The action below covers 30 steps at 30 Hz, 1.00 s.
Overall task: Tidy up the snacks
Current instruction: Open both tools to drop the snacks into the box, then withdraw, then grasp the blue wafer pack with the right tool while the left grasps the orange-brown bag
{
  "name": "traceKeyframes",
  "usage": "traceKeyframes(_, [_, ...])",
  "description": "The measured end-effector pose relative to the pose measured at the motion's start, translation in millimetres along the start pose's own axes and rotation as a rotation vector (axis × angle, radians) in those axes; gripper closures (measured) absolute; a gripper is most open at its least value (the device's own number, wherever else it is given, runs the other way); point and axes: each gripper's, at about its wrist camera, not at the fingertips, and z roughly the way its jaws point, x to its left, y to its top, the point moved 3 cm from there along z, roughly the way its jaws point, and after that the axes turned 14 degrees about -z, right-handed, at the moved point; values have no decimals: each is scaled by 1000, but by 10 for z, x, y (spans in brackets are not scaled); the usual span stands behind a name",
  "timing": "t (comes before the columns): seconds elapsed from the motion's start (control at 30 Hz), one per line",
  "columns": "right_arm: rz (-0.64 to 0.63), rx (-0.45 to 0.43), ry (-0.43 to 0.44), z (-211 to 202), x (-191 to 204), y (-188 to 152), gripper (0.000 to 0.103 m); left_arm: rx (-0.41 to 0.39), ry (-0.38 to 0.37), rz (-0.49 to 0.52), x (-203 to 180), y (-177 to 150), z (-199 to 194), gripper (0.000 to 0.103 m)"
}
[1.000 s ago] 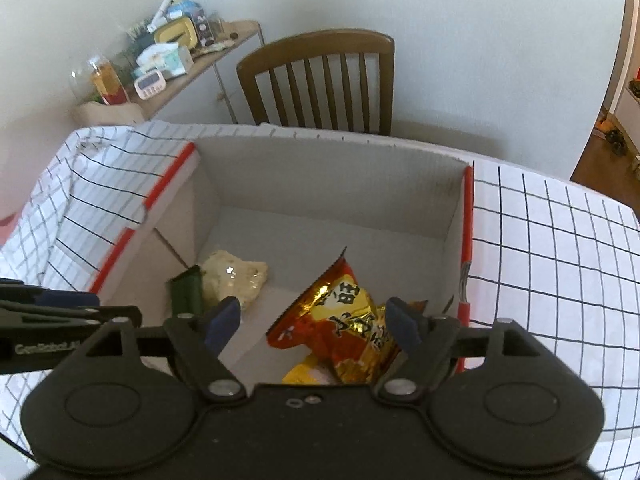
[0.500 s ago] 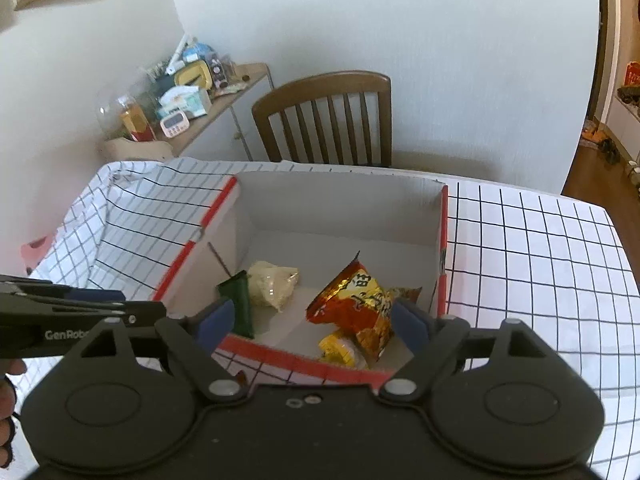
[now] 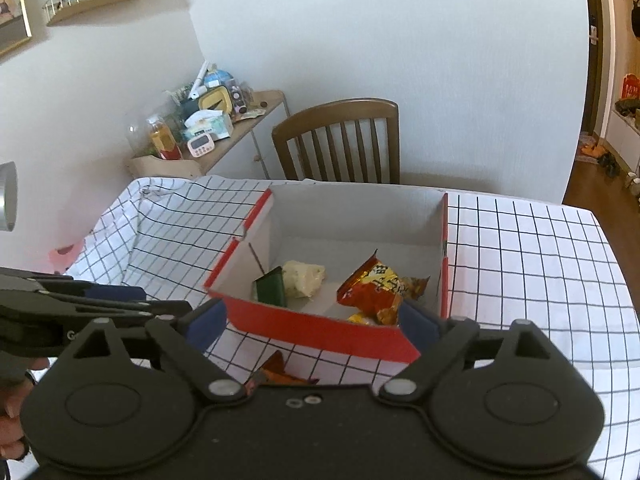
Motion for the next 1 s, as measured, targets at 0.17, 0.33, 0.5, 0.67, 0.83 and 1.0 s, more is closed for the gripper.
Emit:
traceKeyframes(0.17, [-20,-18,8,-163,111,-94,4,-19,-12,5,22,-127,-159,40])
traceKeyframes(0.33, [-31,-28,13,-316,176,-237,2,-29,-20,3,68,-262,-264,31])
traceKeyframes(0.5, [-25,-19,18,-396,209,-385,1,-19,-31,-8,126,-406,-300,21])
traceKeyframes(0.67, [-27,4,27,-408,232,-574,1,26,-50,-34,191,-593,-246,18])
traceKeyframes(0.83, [-26,45,37,-347,256,-805,1,97,-32,-76,251,-766,-44,17])
traceKeyframes(1.0, [-43,91,50,-246,312,-975,2,146,-10,-124,300,-774,167,17])
